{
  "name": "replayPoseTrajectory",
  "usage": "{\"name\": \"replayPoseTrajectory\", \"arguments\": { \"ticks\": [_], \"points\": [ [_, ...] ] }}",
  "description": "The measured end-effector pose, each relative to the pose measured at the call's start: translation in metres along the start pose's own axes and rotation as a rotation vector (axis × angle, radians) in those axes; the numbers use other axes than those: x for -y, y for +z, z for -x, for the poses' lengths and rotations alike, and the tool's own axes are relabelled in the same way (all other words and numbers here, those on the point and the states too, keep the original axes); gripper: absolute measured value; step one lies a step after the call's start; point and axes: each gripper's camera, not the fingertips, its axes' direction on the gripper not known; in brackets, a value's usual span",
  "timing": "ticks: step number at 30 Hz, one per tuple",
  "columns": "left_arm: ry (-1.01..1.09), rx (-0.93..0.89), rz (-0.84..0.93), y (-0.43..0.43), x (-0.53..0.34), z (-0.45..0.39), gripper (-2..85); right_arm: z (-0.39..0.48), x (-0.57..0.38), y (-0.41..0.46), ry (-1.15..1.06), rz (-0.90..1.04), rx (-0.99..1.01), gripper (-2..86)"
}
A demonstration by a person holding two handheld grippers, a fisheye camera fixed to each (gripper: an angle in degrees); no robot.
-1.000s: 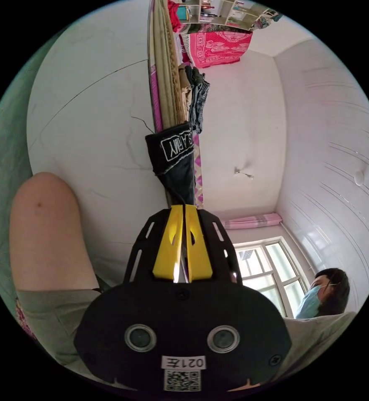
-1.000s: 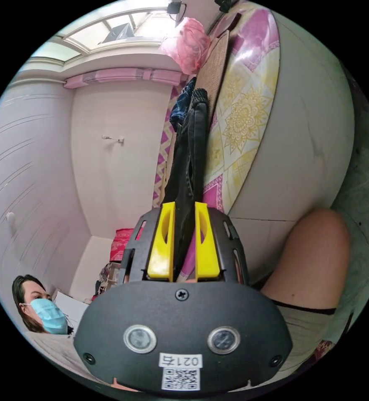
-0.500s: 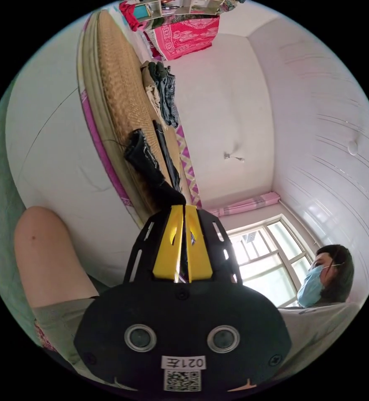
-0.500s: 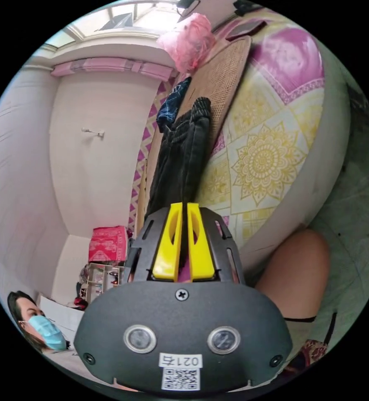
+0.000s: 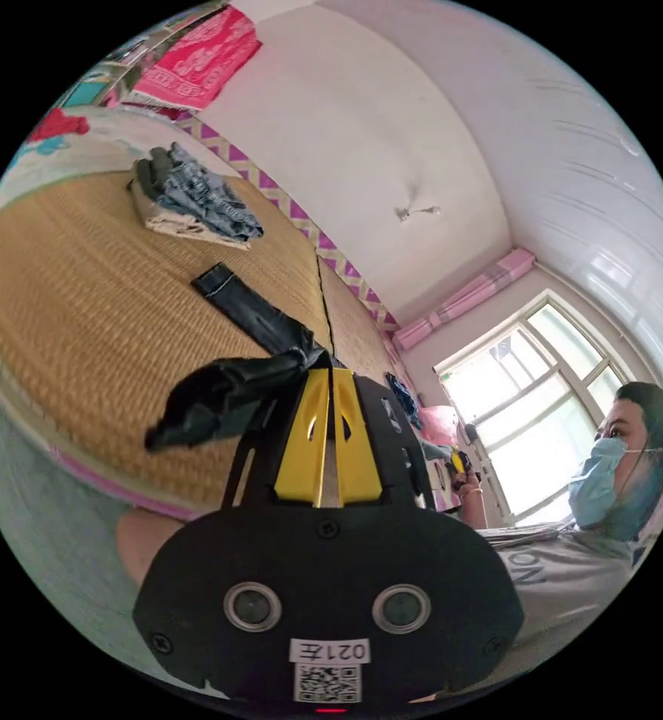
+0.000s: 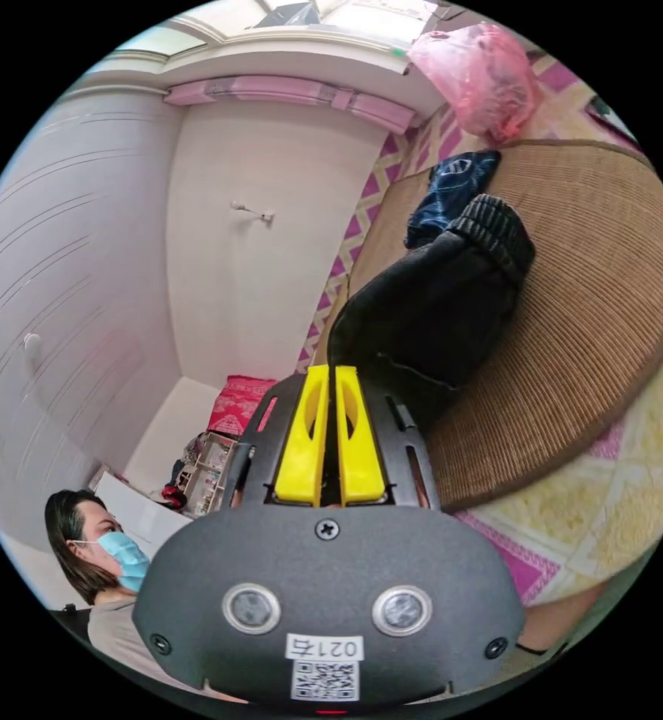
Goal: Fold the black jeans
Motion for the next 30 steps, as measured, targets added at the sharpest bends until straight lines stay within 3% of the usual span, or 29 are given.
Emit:
{"name": "replayPoseTrajectory", "arguments": {
  "ticks": [7,11,13,19,25,30],
  "points": [
    [0.099,0.139,0.176,0.162,0.167,-0.001,-0.9,-0.011,0.085,0.112,0.000,0.061,-0.083,0.9],
    [-0.009,0.228,0.379,0.294,0.227,0.069,-0.7,-0.070,0.128,0.190,0.090,0.148,-0.186,3.3],
    [-0.097,0.228,0.401,0.316,0.229,0.104,-0.6,-0.098,0.132,0.207,0.144,0.192,-0.181,4.6],
    [-0.038,0.244,0.225,0.250,0.228,0.123,0.3,-0.084,0.122,0.169,0.002,0.177,-0.049,5.9],
    [0.025,0.348,0.335,0.222,0.204,0.130,7.9,-0.054,0.097,0.131,-0.123,0.233,0.030,4.9],
    [-0.047,0.301,0.352,0.235,0.194,0.154,9.7,-0.047,0.063,0.120,-0.135,0.242,0.086,3.2]
  ]
}}
